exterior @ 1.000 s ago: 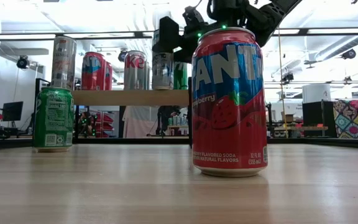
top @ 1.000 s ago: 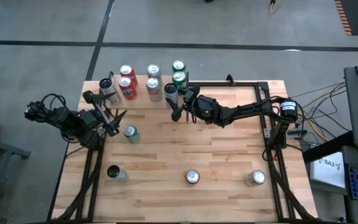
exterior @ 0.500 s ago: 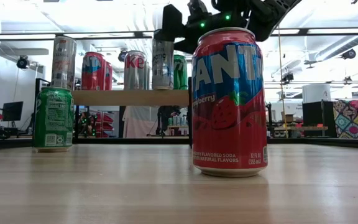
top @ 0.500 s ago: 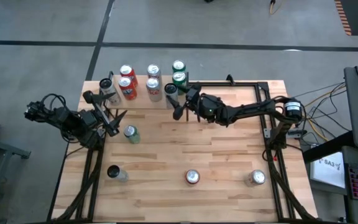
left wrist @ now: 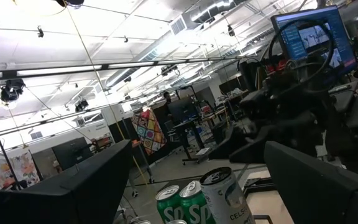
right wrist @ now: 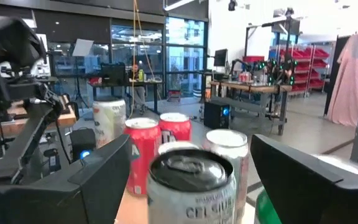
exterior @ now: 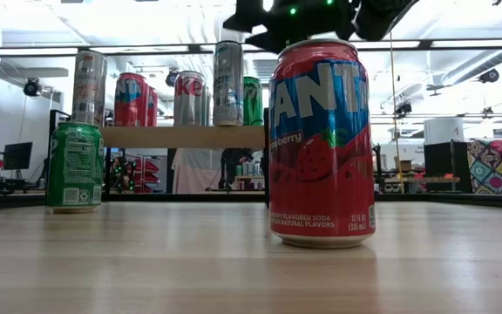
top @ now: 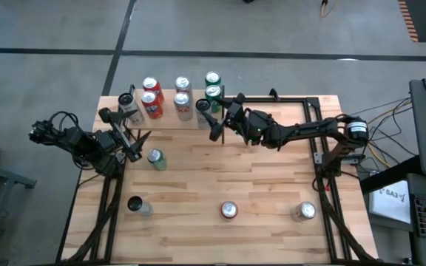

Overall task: Place canned beverage on shelf
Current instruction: Put the right white and blue soda can on the shelf

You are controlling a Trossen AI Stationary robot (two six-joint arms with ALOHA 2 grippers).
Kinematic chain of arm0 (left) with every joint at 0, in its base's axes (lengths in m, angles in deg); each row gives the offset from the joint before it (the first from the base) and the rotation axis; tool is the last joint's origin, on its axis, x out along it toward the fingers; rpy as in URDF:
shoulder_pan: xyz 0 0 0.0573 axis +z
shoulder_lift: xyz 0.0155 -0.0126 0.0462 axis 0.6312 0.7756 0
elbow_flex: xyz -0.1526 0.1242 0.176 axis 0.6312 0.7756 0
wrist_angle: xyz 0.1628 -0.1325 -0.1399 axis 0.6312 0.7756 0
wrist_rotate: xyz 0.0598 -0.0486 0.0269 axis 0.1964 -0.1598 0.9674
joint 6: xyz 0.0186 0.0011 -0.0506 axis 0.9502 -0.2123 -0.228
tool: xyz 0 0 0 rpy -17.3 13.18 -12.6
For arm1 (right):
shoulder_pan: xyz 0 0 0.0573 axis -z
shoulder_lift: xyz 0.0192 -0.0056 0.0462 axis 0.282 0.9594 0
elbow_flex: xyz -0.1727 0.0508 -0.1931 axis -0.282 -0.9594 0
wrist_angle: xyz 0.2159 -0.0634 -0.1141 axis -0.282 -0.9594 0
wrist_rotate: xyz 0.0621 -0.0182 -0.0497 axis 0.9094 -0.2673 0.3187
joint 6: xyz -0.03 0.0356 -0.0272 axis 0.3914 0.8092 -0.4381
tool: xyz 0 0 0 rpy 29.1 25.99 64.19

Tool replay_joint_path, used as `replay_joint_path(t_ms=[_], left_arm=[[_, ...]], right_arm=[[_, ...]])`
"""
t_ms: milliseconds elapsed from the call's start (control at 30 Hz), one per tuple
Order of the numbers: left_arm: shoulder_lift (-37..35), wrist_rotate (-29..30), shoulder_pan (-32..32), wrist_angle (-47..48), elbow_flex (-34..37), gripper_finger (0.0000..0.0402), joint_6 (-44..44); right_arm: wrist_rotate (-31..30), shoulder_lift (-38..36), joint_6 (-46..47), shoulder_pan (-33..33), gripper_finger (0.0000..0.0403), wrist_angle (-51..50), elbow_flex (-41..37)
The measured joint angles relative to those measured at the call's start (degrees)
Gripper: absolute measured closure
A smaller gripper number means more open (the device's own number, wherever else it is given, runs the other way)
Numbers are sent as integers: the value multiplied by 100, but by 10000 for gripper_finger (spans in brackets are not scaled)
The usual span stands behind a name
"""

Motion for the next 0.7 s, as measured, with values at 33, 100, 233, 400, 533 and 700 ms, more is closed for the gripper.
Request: replay_joint_path(t_ms=[33, 100, 233, 400, 533, 700], left_arm=[[0, 0, 0, 0, 0, 52, -2], [0, 0, 0, 0, 0, 52, -2], [1, 0, -2, -2, 0, 52, -44], [69, 0, -2, -2, 0, 52, -105], [238, -2, -2, -14, 0, 52, -107], [461, 0, -2, -324, -17, 52, -111]], right_arm=[[-2, -41, -81, -32, 90, 1, 0], [-2, -141, -223, -105, 89, 0, 0], [1, -355, -376, -262, 92, -23, -2], [4, -736, -203, -402, 110, -593, -1], [93, -1089, 224, -428, 135, -1580, 67], [173, -1161, 647, -439, 183, -3624, 758]])
